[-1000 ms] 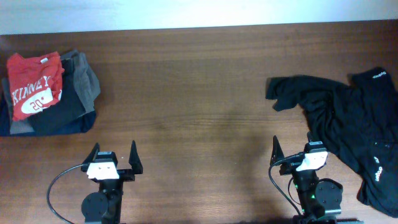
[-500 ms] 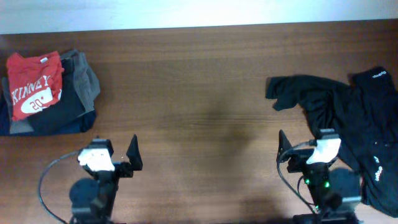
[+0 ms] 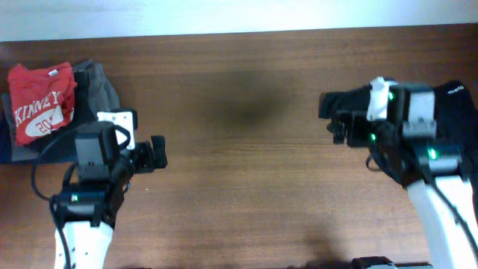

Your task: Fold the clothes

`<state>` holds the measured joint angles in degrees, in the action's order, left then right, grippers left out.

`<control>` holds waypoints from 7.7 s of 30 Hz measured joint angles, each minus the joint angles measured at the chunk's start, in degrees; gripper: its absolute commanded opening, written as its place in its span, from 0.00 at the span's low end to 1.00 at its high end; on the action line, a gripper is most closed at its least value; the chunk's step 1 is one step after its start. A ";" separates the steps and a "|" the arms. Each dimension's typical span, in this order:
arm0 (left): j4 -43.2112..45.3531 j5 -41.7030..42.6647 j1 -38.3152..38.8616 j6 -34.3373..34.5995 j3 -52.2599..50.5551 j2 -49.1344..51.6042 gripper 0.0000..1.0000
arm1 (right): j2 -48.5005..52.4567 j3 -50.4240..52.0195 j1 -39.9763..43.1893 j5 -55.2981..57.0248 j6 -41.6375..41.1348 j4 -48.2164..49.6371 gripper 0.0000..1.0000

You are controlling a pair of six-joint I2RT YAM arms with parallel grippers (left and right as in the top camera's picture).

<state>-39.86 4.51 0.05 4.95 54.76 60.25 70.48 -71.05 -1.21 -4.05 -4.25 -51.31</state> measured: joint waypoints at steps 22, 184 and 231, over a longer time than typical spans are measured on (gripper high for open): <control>-0.28 1.31 0.00 0.00 0.63 3.04 0.99 | 45.09 -2.05 1.62 9.44 -4.74 27.04 0.64; 14.27 -5.60 41.92 -8.70 28.83 62.66 0.00 | 37.79 -53.44 21.64 7.56 -6.32 -45.68 0.99; -26.45 -24.98 12.59 -4.72 41.70 18.47 0.00 | 37.46 -15.76 -22.23 -15.63 16.15 -20.59 0.99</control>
<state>-66.30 -20.47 12.64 0.23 96.47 78.72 107.94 -86.80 -23.44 -19.68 11.90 -71.90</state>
